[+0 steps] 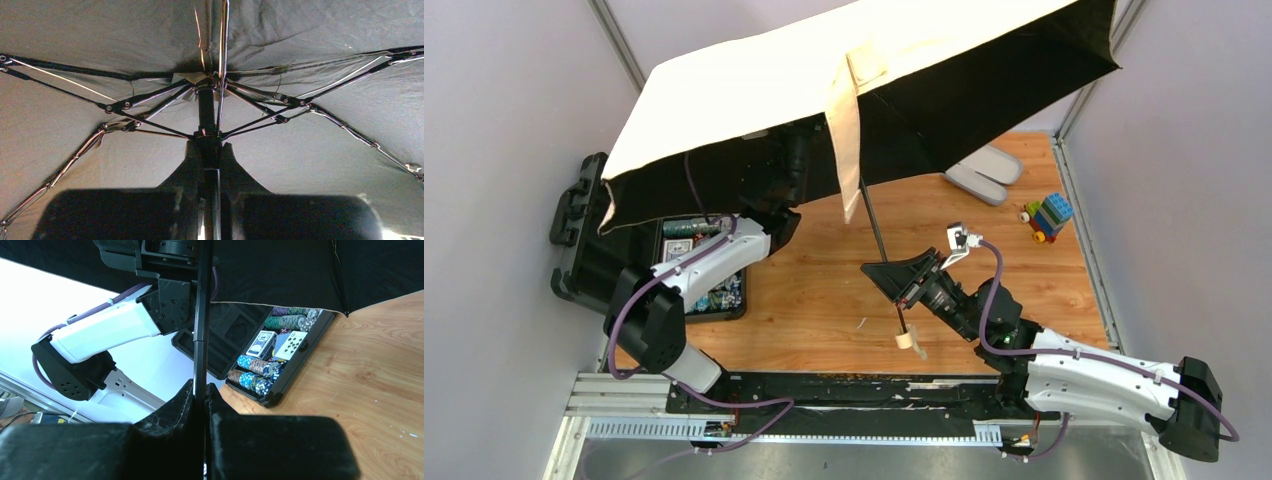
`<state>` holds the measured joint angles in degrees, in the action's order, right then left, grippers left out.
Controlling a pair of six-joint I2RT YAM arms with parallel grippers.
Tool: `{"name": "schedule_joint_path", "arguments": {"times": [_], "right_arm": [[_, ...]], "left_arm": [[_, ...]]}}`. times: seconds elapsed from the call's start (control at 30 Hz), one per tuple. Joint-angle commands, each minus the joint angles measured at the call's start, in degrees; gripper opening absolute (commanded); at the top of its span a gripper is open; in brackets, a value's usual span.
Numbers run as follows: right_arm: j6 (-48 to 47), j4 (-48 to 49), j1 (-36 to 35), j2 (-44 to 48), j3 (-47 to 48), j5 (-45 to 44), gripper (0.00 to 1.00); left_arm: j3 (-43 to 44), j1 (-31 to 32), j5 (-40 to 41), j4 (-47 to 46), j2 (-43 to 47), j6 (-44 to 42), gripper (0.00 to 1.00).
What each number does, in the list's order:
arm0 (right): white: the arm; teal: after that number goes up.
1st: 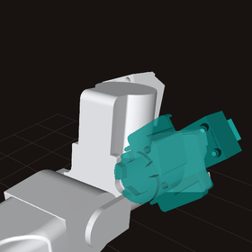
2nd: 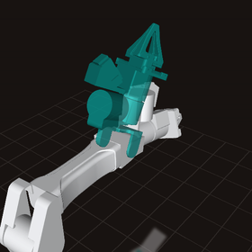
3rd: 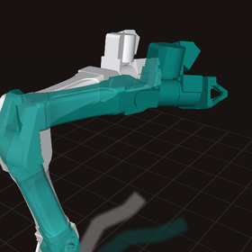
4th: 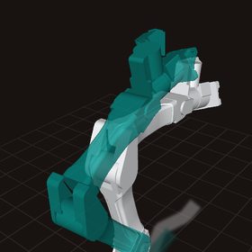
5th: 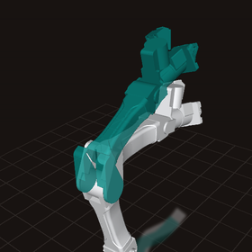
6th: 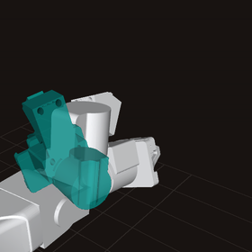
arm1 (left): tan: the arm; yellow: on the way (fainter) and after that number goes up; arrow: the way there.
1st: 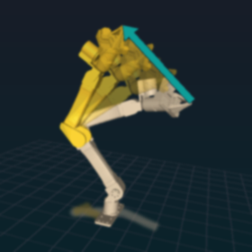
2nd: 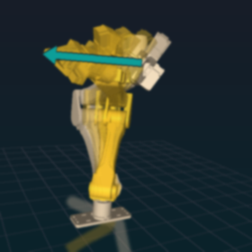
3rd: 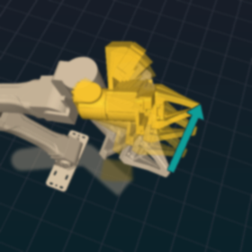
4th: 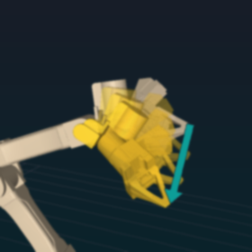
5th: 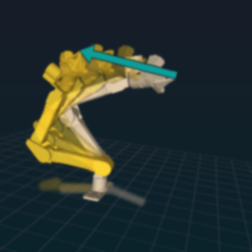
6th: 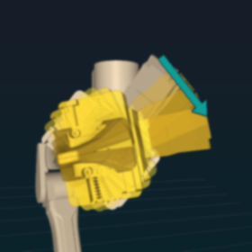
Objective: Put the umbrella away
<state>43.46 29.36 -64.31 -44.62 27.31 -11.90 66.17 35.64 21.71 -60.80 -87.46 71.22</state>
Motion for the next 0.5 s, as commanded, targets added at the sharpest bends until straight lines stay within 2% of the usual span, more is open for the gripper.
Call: {"name": "schedule_joint_path", "arguments": {"times": [0.0, 0.17, 0.27, 0.4, 0.47], "right_arm": [[-1.44, 5.08, -0.36, 1.88, 0.90, 0.83, 0.00], [-7.85, -0.13, -0.37, 0.86, 4.93, 1.60, 0.00], [-15.05, -4.02, -0.37, 0.17, 7.18, 3.28, 0.00], [-19.33, -5.34, -0.38, 0.73, 7.25, 6.60, 0.00], [-20.21, -6.39, -0.37, 0.69, 7.92, 6.87, 0.05]], "left_arm": [[2.30, -0.58, -0.30, 3.23, 2.86, -1.54, 0.00], [1.36, -0.72, -1.19, 5.70, 4.18, -2.15, 0.00], [-0.19, -0.83, -1.16, 3.67, 5.11, -2.64, 0.00], [-0.71, -2.01, -4.57, 0.49, 5.22, -0.44, 0.00], [-0.91, -2.03, -6.70, -1.21, 5.20, 0.64, 0.00]]}}
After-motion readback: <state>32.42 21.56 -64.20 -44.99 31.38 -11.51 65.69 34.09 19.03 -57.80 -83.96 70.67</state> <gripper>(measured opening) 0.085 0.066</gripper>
